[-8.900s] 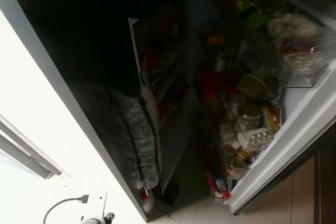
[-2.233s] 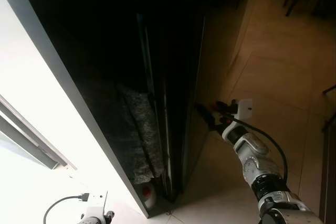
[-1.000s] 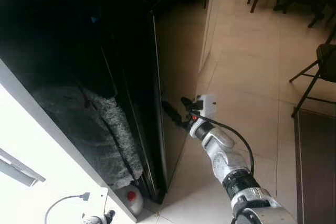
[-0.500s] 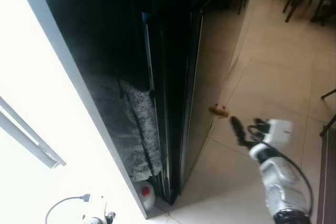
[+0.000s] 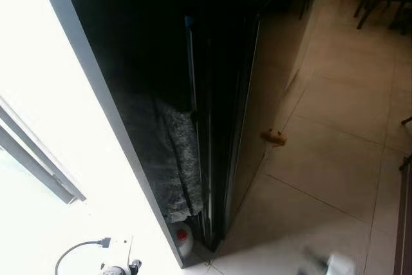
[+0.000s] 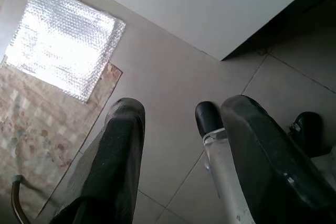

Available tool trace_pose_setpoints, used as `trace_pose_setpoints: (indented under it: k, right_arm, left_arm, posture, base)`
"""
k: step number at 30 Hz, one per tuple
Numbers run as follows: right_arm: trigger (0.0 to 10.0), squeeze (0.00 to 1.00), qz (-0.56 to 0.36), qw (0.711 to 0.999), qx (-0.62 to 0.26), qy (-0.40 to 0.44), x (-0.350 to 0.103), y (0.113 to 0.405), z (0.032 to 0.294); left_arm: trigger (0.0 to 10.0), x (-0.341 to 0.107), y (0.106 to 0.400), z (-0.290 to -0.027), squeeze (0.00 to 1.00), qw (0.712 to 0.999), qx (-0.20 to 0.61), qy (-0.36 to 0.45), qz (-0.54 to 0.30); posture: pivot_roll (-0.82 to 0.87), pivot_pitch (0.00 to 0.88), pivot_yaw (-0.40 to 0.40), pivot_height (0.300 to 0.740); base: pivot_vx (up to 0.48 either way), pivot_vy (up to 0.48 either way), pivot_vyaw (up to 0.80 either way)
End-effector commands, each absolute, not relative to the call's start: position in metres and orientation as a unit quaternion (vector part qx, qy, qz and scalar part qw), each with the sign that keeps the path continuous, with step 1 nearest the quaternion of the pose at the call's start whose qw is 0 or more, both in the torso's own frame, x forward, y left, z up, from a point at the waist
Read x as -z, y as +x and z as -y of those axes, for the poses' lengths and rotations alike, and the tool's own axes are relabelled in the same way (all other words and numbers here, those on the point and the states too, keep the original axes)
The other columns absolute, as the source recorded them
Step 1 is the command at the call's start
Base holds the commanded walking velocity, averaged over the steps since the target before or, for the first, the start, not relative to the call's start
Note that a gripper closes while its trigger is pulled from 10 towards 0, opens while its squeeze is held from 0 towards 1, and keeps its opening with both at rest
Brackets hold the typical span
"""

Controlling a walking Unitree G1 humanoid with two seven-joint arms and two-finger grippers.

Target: Restocking fridge

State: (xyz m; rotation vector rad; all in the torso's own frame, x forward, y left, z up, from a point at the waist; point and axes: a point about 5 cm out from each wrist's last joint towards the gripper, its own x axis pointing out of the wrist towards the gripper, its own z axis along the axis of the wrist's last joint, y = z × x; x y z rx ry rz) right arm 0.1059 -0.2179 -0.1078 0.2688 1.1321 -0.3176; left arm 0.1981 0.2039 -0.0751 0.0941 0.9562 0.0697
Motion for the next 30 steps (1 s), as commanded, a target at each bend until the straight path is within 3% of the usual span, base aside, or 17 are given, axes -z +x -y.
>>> trace_pose_setpoints:
  k: [1, 10, 21, 30]
  right_arm:
    - [10.0, 0.00, -0.503, 0.845, 0.131, 0.123, 0.103, 0.123, 0.215]
    - [10.0, 0.00, -0.528, 0.845, 0.068, 0.051, 0.105, 0.118, 0.211]
    - [10.0, 0.00, -0.535, 0.838, 0.095, 0.055, 0.102, 0.104, 0.244]
    - [10.0, 0.00, -0.534, 0.838, 0.096, 0.061, 0.101, 0.102, 0.247]
  left_arm:
    - [10.0, 0.076, 0.194, -0.208, 0.00, 0.881, -0.038, 0.055, -0.468]
    - [10.0, 0.075, 0.195, -0.212, 0.00, 0.878, -0.032, 0.073, -0.472]
    - [10.0, 0.076, 0.194, -0.214, 0.00, 0.876, -0.027, 0.084, -0.474]
    - [10.0, 0.076, 0.194, -0.213, 0.00, 0.876, -0.023, 0.087, -0.474]
  posture:
    - [-0.21, 0.008, 0.026, 0.740]
    - [-0.22, 0.000, 0.034, 0.740]
    - [-0.21, 0.000, 0.039, 0.740]
    - [-0.21, 0.000, 0.037, 0.740]
  base:
    - [0.000, 0.000, 0.00]
    - [0.000, -0.060, 0.00]
    - [0.000, -0.231, 0.00]
    - [0.000, -0.216, 0.00]
